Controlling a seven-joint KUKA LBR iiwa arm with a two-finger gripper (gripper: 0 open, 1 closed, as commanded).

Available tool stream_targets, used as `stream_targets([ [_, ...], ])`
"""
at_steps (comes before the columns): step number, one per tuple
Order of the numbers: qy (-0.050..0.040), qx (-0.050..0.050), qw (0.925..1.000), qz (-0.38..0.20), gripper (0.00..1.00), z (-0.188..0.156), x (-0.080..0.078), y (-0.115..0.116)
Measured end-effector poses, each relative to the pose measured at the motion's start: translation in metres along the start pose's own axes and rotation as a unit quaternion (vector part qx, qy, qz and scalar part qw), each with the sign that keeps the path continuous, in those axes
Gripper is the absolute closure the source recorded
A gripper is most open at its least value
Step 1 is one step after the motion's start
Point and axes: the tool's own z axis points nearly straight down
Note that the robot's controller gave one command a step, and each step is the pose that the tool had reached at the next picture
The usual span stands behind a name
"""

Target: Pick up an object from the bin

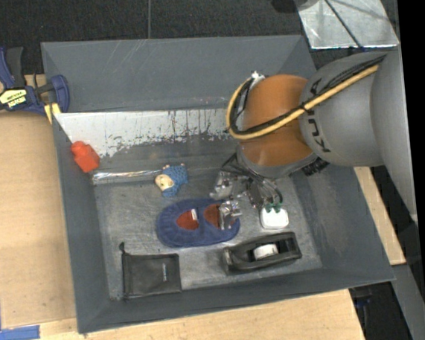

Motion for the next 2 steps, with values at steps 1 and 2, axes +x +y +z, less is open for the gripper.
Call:
stream_targets([
  [1,-0.0001,0.0,1.0,0.0,1.0,0.0,-0.0001,0.0],
  [2,-0.0001,0.0,1.0,0.0,1.0,0.0,-0.0001,0.0001],
])
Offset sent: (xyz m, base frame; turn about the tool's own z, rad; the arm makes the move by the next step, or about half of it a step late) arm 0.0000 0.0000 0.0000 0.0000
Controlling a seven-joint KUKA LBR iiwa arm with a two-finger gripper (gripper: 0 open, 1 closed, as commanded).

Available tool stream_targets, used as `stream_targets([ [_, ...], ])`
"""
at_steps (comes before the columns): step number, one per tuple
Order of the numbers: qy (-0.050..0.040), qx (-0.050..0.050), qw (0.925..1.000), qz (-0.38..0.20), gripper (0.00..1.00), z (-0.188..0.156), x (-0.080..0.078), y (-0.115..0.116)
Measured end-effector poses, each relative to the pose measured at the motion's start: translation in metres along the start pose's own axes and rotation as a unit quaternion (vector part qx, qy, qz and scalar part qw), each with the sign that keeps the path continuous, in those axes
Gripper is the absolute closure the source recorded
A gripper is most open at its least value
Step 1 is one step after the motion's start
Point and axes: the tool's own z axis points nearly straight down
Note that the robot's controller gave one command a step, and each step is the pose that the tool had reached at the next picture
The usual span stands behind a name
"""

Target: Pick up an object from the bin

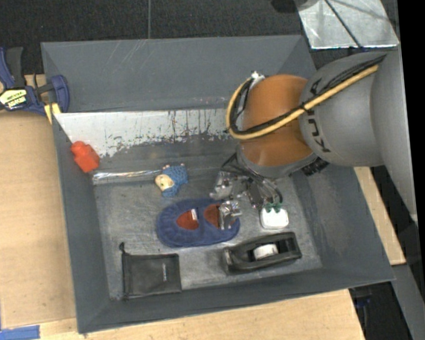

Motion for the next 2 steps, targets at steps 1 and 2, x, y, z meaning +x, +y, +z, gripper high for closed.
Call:
stream_targets([
  [1,-0.0057,-0.002,1.0,-0.005,1.0,-0.057,0.008,0.005],
  [2,-0.0065,-0.002,0.9997,-0.021,1.0,-0.159,0.036,0.025],
])
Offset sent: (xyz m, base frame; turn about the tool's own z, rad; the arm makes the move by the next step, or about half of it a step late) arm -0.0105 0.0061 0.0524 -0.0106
